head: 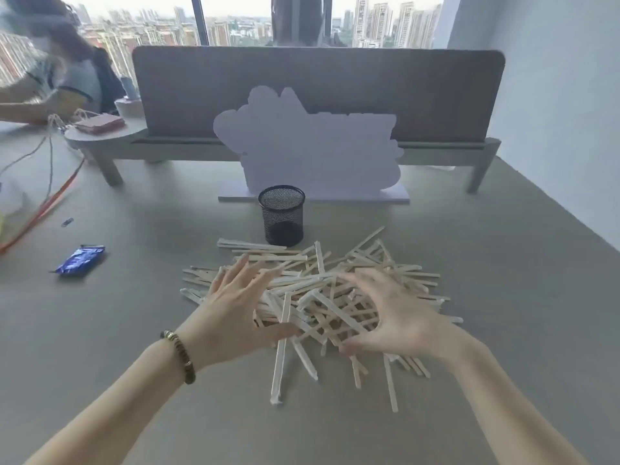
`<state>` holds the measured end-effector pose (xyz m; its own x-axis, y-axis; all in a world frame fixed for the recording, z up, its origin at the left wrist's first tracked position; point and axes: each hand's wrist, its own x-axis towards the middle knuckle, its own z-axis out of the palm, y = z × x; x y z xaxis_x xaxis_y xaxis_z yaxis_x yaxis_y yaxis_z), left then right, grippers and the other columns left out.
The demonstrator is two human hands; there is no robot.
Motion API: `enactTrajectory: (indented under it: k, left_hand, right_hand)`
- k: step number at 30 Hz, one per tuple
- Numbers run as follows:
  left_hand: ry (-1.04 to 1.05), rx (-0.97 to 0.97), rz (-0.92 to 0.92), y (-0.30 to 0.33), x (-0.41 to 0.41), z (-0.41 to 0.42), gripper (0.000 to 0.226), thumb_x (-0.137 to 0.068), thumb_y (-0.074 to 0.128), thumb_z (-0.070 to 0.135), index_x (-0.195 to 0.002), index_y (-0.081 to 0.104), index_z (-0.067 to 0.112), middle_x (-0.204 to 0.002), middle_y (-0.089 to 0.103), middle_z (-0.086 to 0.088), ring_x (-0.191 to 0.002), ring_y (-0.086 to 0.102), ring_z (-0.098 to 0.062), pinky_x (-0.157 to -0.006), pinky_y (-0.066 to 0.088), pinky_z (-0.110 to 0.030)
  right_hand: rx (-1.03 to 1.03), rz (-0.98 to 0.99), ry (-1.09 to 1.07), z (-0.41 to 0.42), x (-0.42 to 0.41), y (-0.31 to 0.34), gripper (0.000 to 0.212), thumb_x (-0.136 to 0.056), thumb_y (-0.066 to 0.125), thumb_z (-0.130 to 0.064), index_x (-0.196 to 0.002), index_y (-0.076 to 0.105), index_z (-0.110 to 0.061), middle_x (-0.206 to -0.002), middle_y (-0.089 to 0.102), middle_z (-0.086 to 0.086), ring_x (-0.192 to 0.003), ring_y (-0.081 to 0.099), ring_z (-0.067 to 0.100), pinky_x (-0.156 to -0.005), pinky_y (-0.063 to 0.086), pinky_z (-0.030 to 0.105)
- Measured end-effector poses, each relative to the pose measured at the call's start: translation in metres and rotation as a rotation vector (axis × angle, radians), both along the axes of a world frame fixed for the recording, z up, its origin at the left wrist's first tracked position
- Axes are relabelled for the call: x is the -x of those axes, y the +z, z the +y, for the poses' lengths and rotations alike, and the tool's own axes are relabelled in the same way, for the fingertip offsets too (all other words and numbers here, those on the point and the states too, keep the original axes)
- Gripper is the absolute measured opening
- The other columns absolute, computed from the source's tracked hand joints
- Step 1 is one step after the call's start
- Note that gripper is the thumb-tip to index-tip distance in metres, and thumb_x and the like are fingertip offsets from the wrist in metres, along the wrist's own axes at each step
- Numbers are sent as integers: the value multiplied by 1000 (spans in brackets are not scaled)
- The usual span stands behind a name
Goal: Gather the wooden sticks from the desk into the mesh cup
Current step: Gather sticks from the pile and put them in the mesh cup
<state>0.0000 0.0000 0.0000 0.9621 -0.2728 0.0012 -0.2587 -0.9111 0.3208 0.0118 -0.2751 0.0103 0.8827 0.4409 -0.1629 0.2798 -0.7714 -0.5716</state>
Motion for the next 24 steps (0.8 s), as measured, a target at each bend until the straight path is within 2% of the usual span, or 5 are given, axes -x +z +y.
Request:
enactTrajectory:
  k: [7,11,16,20,24]
  left_hand:
    - [96,3,113,-10,16,-5,114,-58,60,86,-152,15,39,-165,7,2,-152,-12,-20,-122,-3,-44]
    - [54,31,117,-11,4,3,125,-43,52,95,-151,19,40,-164,14,5,-153,-4,-18,-123,5,-42]
    - [28,-11,160,-16,-18,12,111,-61,58,82,-153,11,42,-166,6,5,-153,-8,-16,-124,1,-45]
    - [-33,-15,166,-16,-25,11,98,-72,61,75,-151,12,43,-162,12,16,-147,-6,1,-120,-3,-39]
    - [-54,-56,138,-22,-32,13,96,-74,59,75,-151,13,42,-161,12,18,-149,-5,-3,-123,1,-39]
  right_hand:
    - [171,-96,-35,-5,-3,-23,111,-62,76,-72,-153,18,-47,-155,18,-13,-150,13,19,-122,19,48]
    - [178,-59,-20,0,-15,-24,111,-65,77,-69,-154,15,-48,-164,7,-12,-154,3,18,-124,16,49]
    - [306,40,73,3,-35,-17,123,-57,80,-71,-152,3,-55,-164,-19,-18,-151,-24,11,-125,0,50]
    - [408,104,113,-1,-45,-12,127,-56,85,-60,-147,-3,-64,-164,-19,-21,-154,-13,12,-124,15,49]
    - [362,-18,85,1,-56,-16,107,-64,84,-45,-148,20,-59,-158,16,-21,-150,19,13,-118,30,44]
